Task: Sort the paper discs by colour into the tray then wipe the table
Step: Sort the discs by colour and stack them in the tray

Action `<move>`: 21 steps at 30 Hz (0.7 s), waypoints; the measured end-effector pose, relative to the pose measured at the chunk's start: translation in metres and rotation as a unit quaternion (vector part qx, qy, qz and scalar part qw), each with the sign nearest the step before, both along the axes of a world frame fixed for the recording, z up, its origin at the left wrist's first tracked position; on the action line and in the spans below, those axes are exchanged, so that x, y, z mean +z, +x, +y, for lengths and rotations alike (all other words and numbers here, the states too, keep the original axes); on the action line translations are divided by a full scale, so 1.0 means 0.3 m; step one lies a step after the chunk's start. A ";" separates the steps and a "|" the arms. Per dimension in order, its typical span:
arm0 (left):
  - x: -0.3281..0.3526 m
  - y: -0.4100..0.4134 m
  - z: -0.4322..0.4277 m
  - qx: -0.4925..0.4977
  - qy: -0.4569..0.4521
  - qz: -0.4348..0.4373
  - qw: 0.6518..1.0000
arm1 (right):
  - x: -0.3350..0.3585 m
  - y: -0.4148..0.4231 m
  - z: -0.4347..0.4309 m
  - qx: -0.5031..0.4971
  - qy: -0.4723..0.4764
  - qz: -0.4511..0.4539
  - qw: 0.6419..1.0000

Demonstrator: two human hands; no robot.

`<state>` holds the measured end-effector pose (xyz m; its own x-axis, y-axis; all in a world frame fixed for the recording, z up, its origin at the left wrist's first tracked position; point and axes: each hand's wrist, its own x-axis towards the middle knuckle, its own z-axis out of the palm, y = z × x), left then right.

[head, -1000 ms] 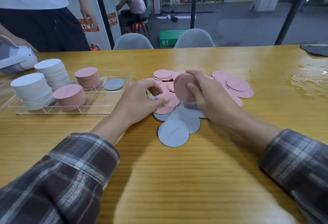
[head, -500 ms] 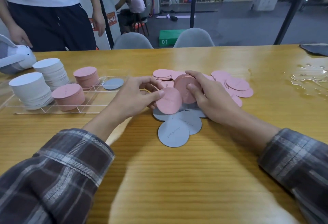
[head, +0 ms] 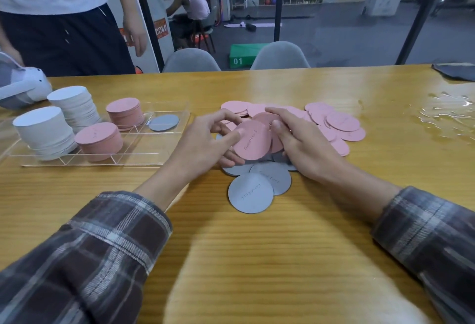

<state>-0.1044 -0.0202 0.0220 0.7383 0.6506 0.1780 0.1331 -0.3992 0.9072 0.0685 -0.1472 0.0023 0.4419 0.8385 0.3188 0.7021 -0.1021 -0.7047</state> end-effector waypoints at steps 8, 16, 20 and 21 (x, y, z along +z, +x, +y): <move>-0.035 0.034 -0.016 0.044 0.028 -0.051 0.997 | 0.006 -0.015 0.000 0.023 0.017 0.051 0.998; -0.065 0.032 0.057 0.073 0.260 0.052 0.962 | 0.013 0.019 -0.012 -0.002 -0.014 -0.067 0.998; -0.086 0.021 0.086 0.060 0.269 0.139 0.951 | 0.005 0.037 -0.018 -0.012 -0.026 -0.078 0.997; -0.081 0.018 0.084 0.056 0.263 0.142 0.953 | 0.002 0.035 -0.019 -0.011 -0.026 -0.076 0.997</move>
<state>-0.0991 0.0049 -0.0024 0.7360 0.6041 0.3057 0.4117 -0.7578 0.5062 0.0791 -0.1528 0.0029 0.4104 0.8461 0.3402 0.7973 -0.1519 -0.5841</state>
